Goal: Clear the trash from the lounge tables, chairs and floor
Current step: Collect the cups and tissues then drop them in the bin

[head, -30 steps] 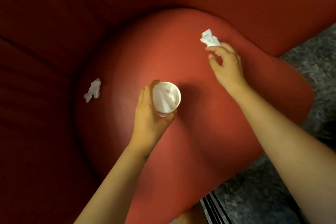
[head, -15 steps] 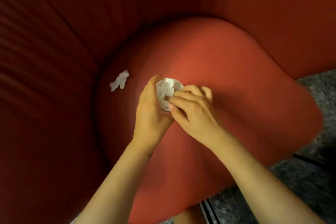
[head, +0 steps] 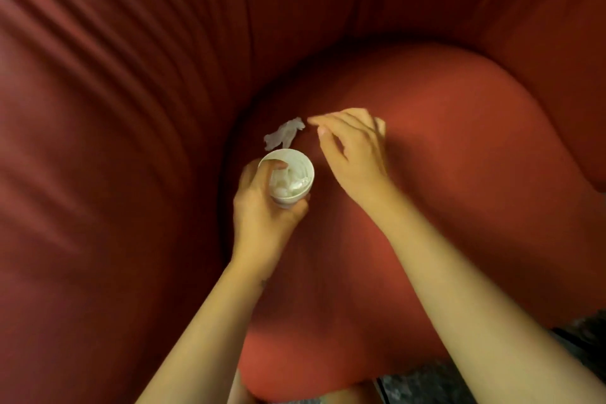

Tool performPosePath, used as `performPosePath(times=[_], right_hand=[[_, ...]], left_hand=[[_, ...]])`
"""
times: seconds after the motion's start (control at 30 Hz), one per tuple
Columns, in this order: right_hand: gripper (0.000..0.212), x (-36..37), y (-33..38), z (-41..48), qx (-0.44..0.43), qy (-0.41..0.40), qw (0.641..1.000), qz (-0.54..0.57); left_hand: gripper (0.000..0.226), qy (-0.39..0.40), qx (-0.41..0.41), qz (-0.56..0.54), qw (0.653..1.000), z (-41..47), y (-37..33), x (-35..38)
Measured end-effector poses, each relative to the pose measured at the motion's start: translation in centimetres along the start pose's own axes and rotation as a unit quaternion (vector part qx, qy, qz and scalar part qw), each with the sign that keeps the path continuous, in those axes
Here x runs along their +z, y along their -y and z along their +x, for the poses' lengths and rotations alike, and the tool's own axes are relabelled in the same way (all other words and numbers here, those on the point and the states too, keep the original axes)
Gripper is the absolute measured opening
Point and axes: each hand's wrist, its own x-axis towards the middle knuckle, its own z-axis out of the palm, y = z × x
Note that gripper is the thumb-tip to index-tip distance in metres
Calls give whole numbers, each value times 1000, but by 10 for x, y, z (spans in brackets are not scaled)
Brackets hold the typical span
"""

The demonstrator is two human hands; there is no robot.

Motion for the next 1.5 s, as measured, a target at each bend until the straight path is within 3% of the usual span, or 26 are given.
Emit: performPosePath(times=[0.17,0.37,0.43,0.57,0.63,0.73,0.83,0.93,1.0,1.13,1.27,1.5], right_hand=[[50,62,-19,24,29,221,968,-118],[32,83,-19,14,-5,219,970,-109],[23,71,-16,5,8,189,980,-58],[13,31,6,-13,-11,27,999,27],[13,13,20,-22,-33,-12,998,50],[16,-9,41,-33,-69,2,995,71],[20,-28,54,-44,-113,42,993,5],[42,-56,69,-52,-91,86,991,-40],[45,-80,80,-54,-77,67,994,-43],[42,-137,107,-49,-87,-40,993,-75],[36,-201,136,-46,-82,-162,983,-21],[43,-306,177,-59,32,-288,957,-22]], left_hand=[[40,-34,-42,-2,999,-6,21,-7],[37,-27,-55,33,998,-13,30,-12],[36,-20,-68,27,997,-14,27,-12],[44,0,-66,11,998,-15,15,-14],[46,7,-51,14,999,-14,6,-16],[51,20,0,5,1000,-14,-17,-22],[61,27,46,-39,998,-18,-43,-33],[62,27,65,-60,996,-23,-68,-50],[53,25,103,-65,992,-27,-90,-64],[48,26,158,-80,984,-33,-146,-88],[43,30,213,-85,973,-27,-209,-115],[46,93,351,-63,930,-26,-307,-168]])
